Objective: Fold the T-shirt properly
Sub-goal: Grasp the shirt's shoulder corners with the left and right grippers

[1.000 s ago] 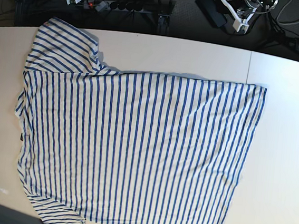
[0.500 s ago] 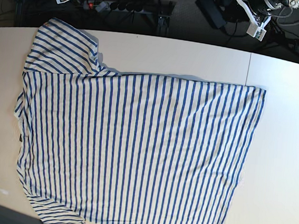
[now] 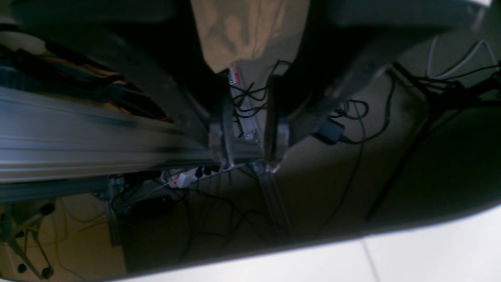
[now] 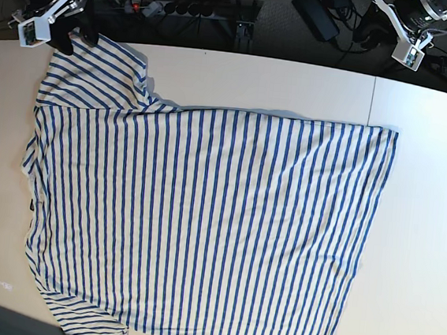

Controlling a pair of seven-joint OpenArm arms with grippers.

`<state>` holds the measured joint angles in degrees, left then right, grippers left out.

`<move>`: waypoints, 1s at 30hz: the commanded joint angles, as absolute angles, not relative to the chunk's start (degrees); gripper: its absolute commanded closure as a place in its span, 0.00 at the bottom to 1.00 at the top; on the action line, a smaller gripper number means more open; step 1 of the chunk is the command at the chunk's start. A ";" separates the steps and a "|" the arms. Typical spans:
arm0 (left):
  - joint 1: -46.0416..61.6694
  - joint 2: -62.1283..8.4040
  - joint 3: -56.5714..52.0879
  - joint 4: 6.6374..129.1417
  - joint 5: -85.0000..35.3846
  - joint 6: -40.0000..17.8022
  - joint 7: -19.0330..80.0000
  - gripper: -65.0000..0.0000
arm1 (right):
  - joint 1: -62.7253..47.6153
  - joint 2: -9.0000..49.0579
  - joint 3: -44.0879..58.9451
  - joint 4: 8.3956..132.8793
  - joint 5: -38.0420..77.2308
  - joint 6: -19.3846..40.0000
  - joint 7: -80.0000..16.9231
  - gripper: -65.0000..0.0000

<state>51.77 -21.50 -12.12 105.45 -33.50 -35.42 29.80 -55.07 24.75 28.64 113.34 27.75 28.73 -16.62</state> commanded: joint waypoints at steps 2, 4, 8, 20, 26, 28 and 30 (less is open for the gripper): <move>52.53 -22.09 -12.51 106.34 -34.20 -36.27 28.97 0.74 | -55.57 25.36 32.18 113.03 30.13 31.70 -15.70 0.56; 52.53 -22.09 -12.51 106.37 -35.46 -36.27 28.97 0.74 | -55.55 25.36 34.98 111.24 32.40 31.70 -15.70 0.56; 52.53 -22.11 -12.51 106.39 -36.64 -36.29 28.97 0.74 | -53.30 25.58 38.30 105.12 37.12 31.73 -18.17 0.56; 52.53 -22.11 -12.51 106.41 -36.62 -36.29 29.78 0.74 | -40.07 27.81 38.63 84.97 47.42 32.21 -27.29 0.56; 52.51 -22.13 -12.51 106.48 -36.64 -36.27 29.80 0.74 | -39.53 27.77 37.26 84.53 48.45 32.21 -29.36 0.56; 52.51 -22.44 -12.51 106.72 -36.67 -36.27 29.87 0.74 | -39.46 27.77 35.86 84.53 48.03 32.21 -29.39 0.56; 52.42 -23.07 -12.51 107.42 -36.75 -36.21 30.35 0.74 | -38.85 27.75 34.11 84.51 46.83 32.21 -29.43 0.56</move>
<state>51.75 -22.50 -12.19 106.43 -35.88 -35.42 31.16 -38.52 26.85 33.95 84.16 47.75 28.62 -28.18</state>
